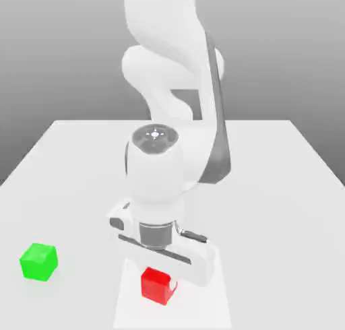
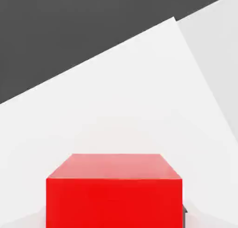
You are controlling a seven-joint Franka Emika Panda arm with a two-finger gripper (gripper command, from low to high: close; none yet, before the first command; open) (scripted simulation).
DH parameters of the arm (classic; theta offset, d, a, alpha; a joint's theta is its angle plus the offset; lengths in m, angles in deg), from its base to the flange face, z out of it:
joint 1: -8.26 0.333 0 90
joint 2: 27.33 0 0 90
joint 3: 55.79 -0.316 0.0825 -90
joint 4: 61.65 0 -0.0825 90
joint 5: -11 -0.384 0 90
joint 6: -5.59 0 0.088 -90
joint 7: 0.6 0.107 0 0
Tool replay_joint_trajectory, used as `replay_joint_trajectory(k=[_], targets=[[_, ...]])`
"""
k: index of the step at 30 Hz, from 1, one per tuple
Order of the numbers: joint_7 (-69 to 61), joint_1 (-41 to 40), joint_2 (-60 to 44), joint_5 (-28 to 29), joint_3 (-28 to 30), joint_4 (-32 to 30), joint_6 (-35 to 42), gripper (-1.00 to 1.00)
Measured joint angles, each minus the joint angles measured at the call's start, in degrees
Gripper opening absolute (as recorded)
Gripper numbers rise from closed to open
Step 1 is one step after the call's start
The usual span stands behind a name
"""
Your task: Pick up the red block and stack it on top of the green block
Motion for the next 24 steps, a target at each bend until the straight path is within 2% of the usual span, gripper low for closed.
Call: replay_joint_trajectory(k=[5, 13, 18, 19, 24], targets=[[-1.2, -0.8, 9.3, -1.5, -0.3, -1.3, 8.1, -1.0], [-6.6, -20.9, 12.7, -2.9, 10.3, 2.6, 15.3, -1.0], [-9.5, -22.8, 5.2, -6.0, 9.7, 3.6, 8.9, -1.0], [-10.0, -23.2, 3.3, -6.6, 9.3, 3.7, 7.2, 1.0], [-10.0, -23.2, 3.3, -6.6, 9.3, 3.7, 7.2, 1.0]])
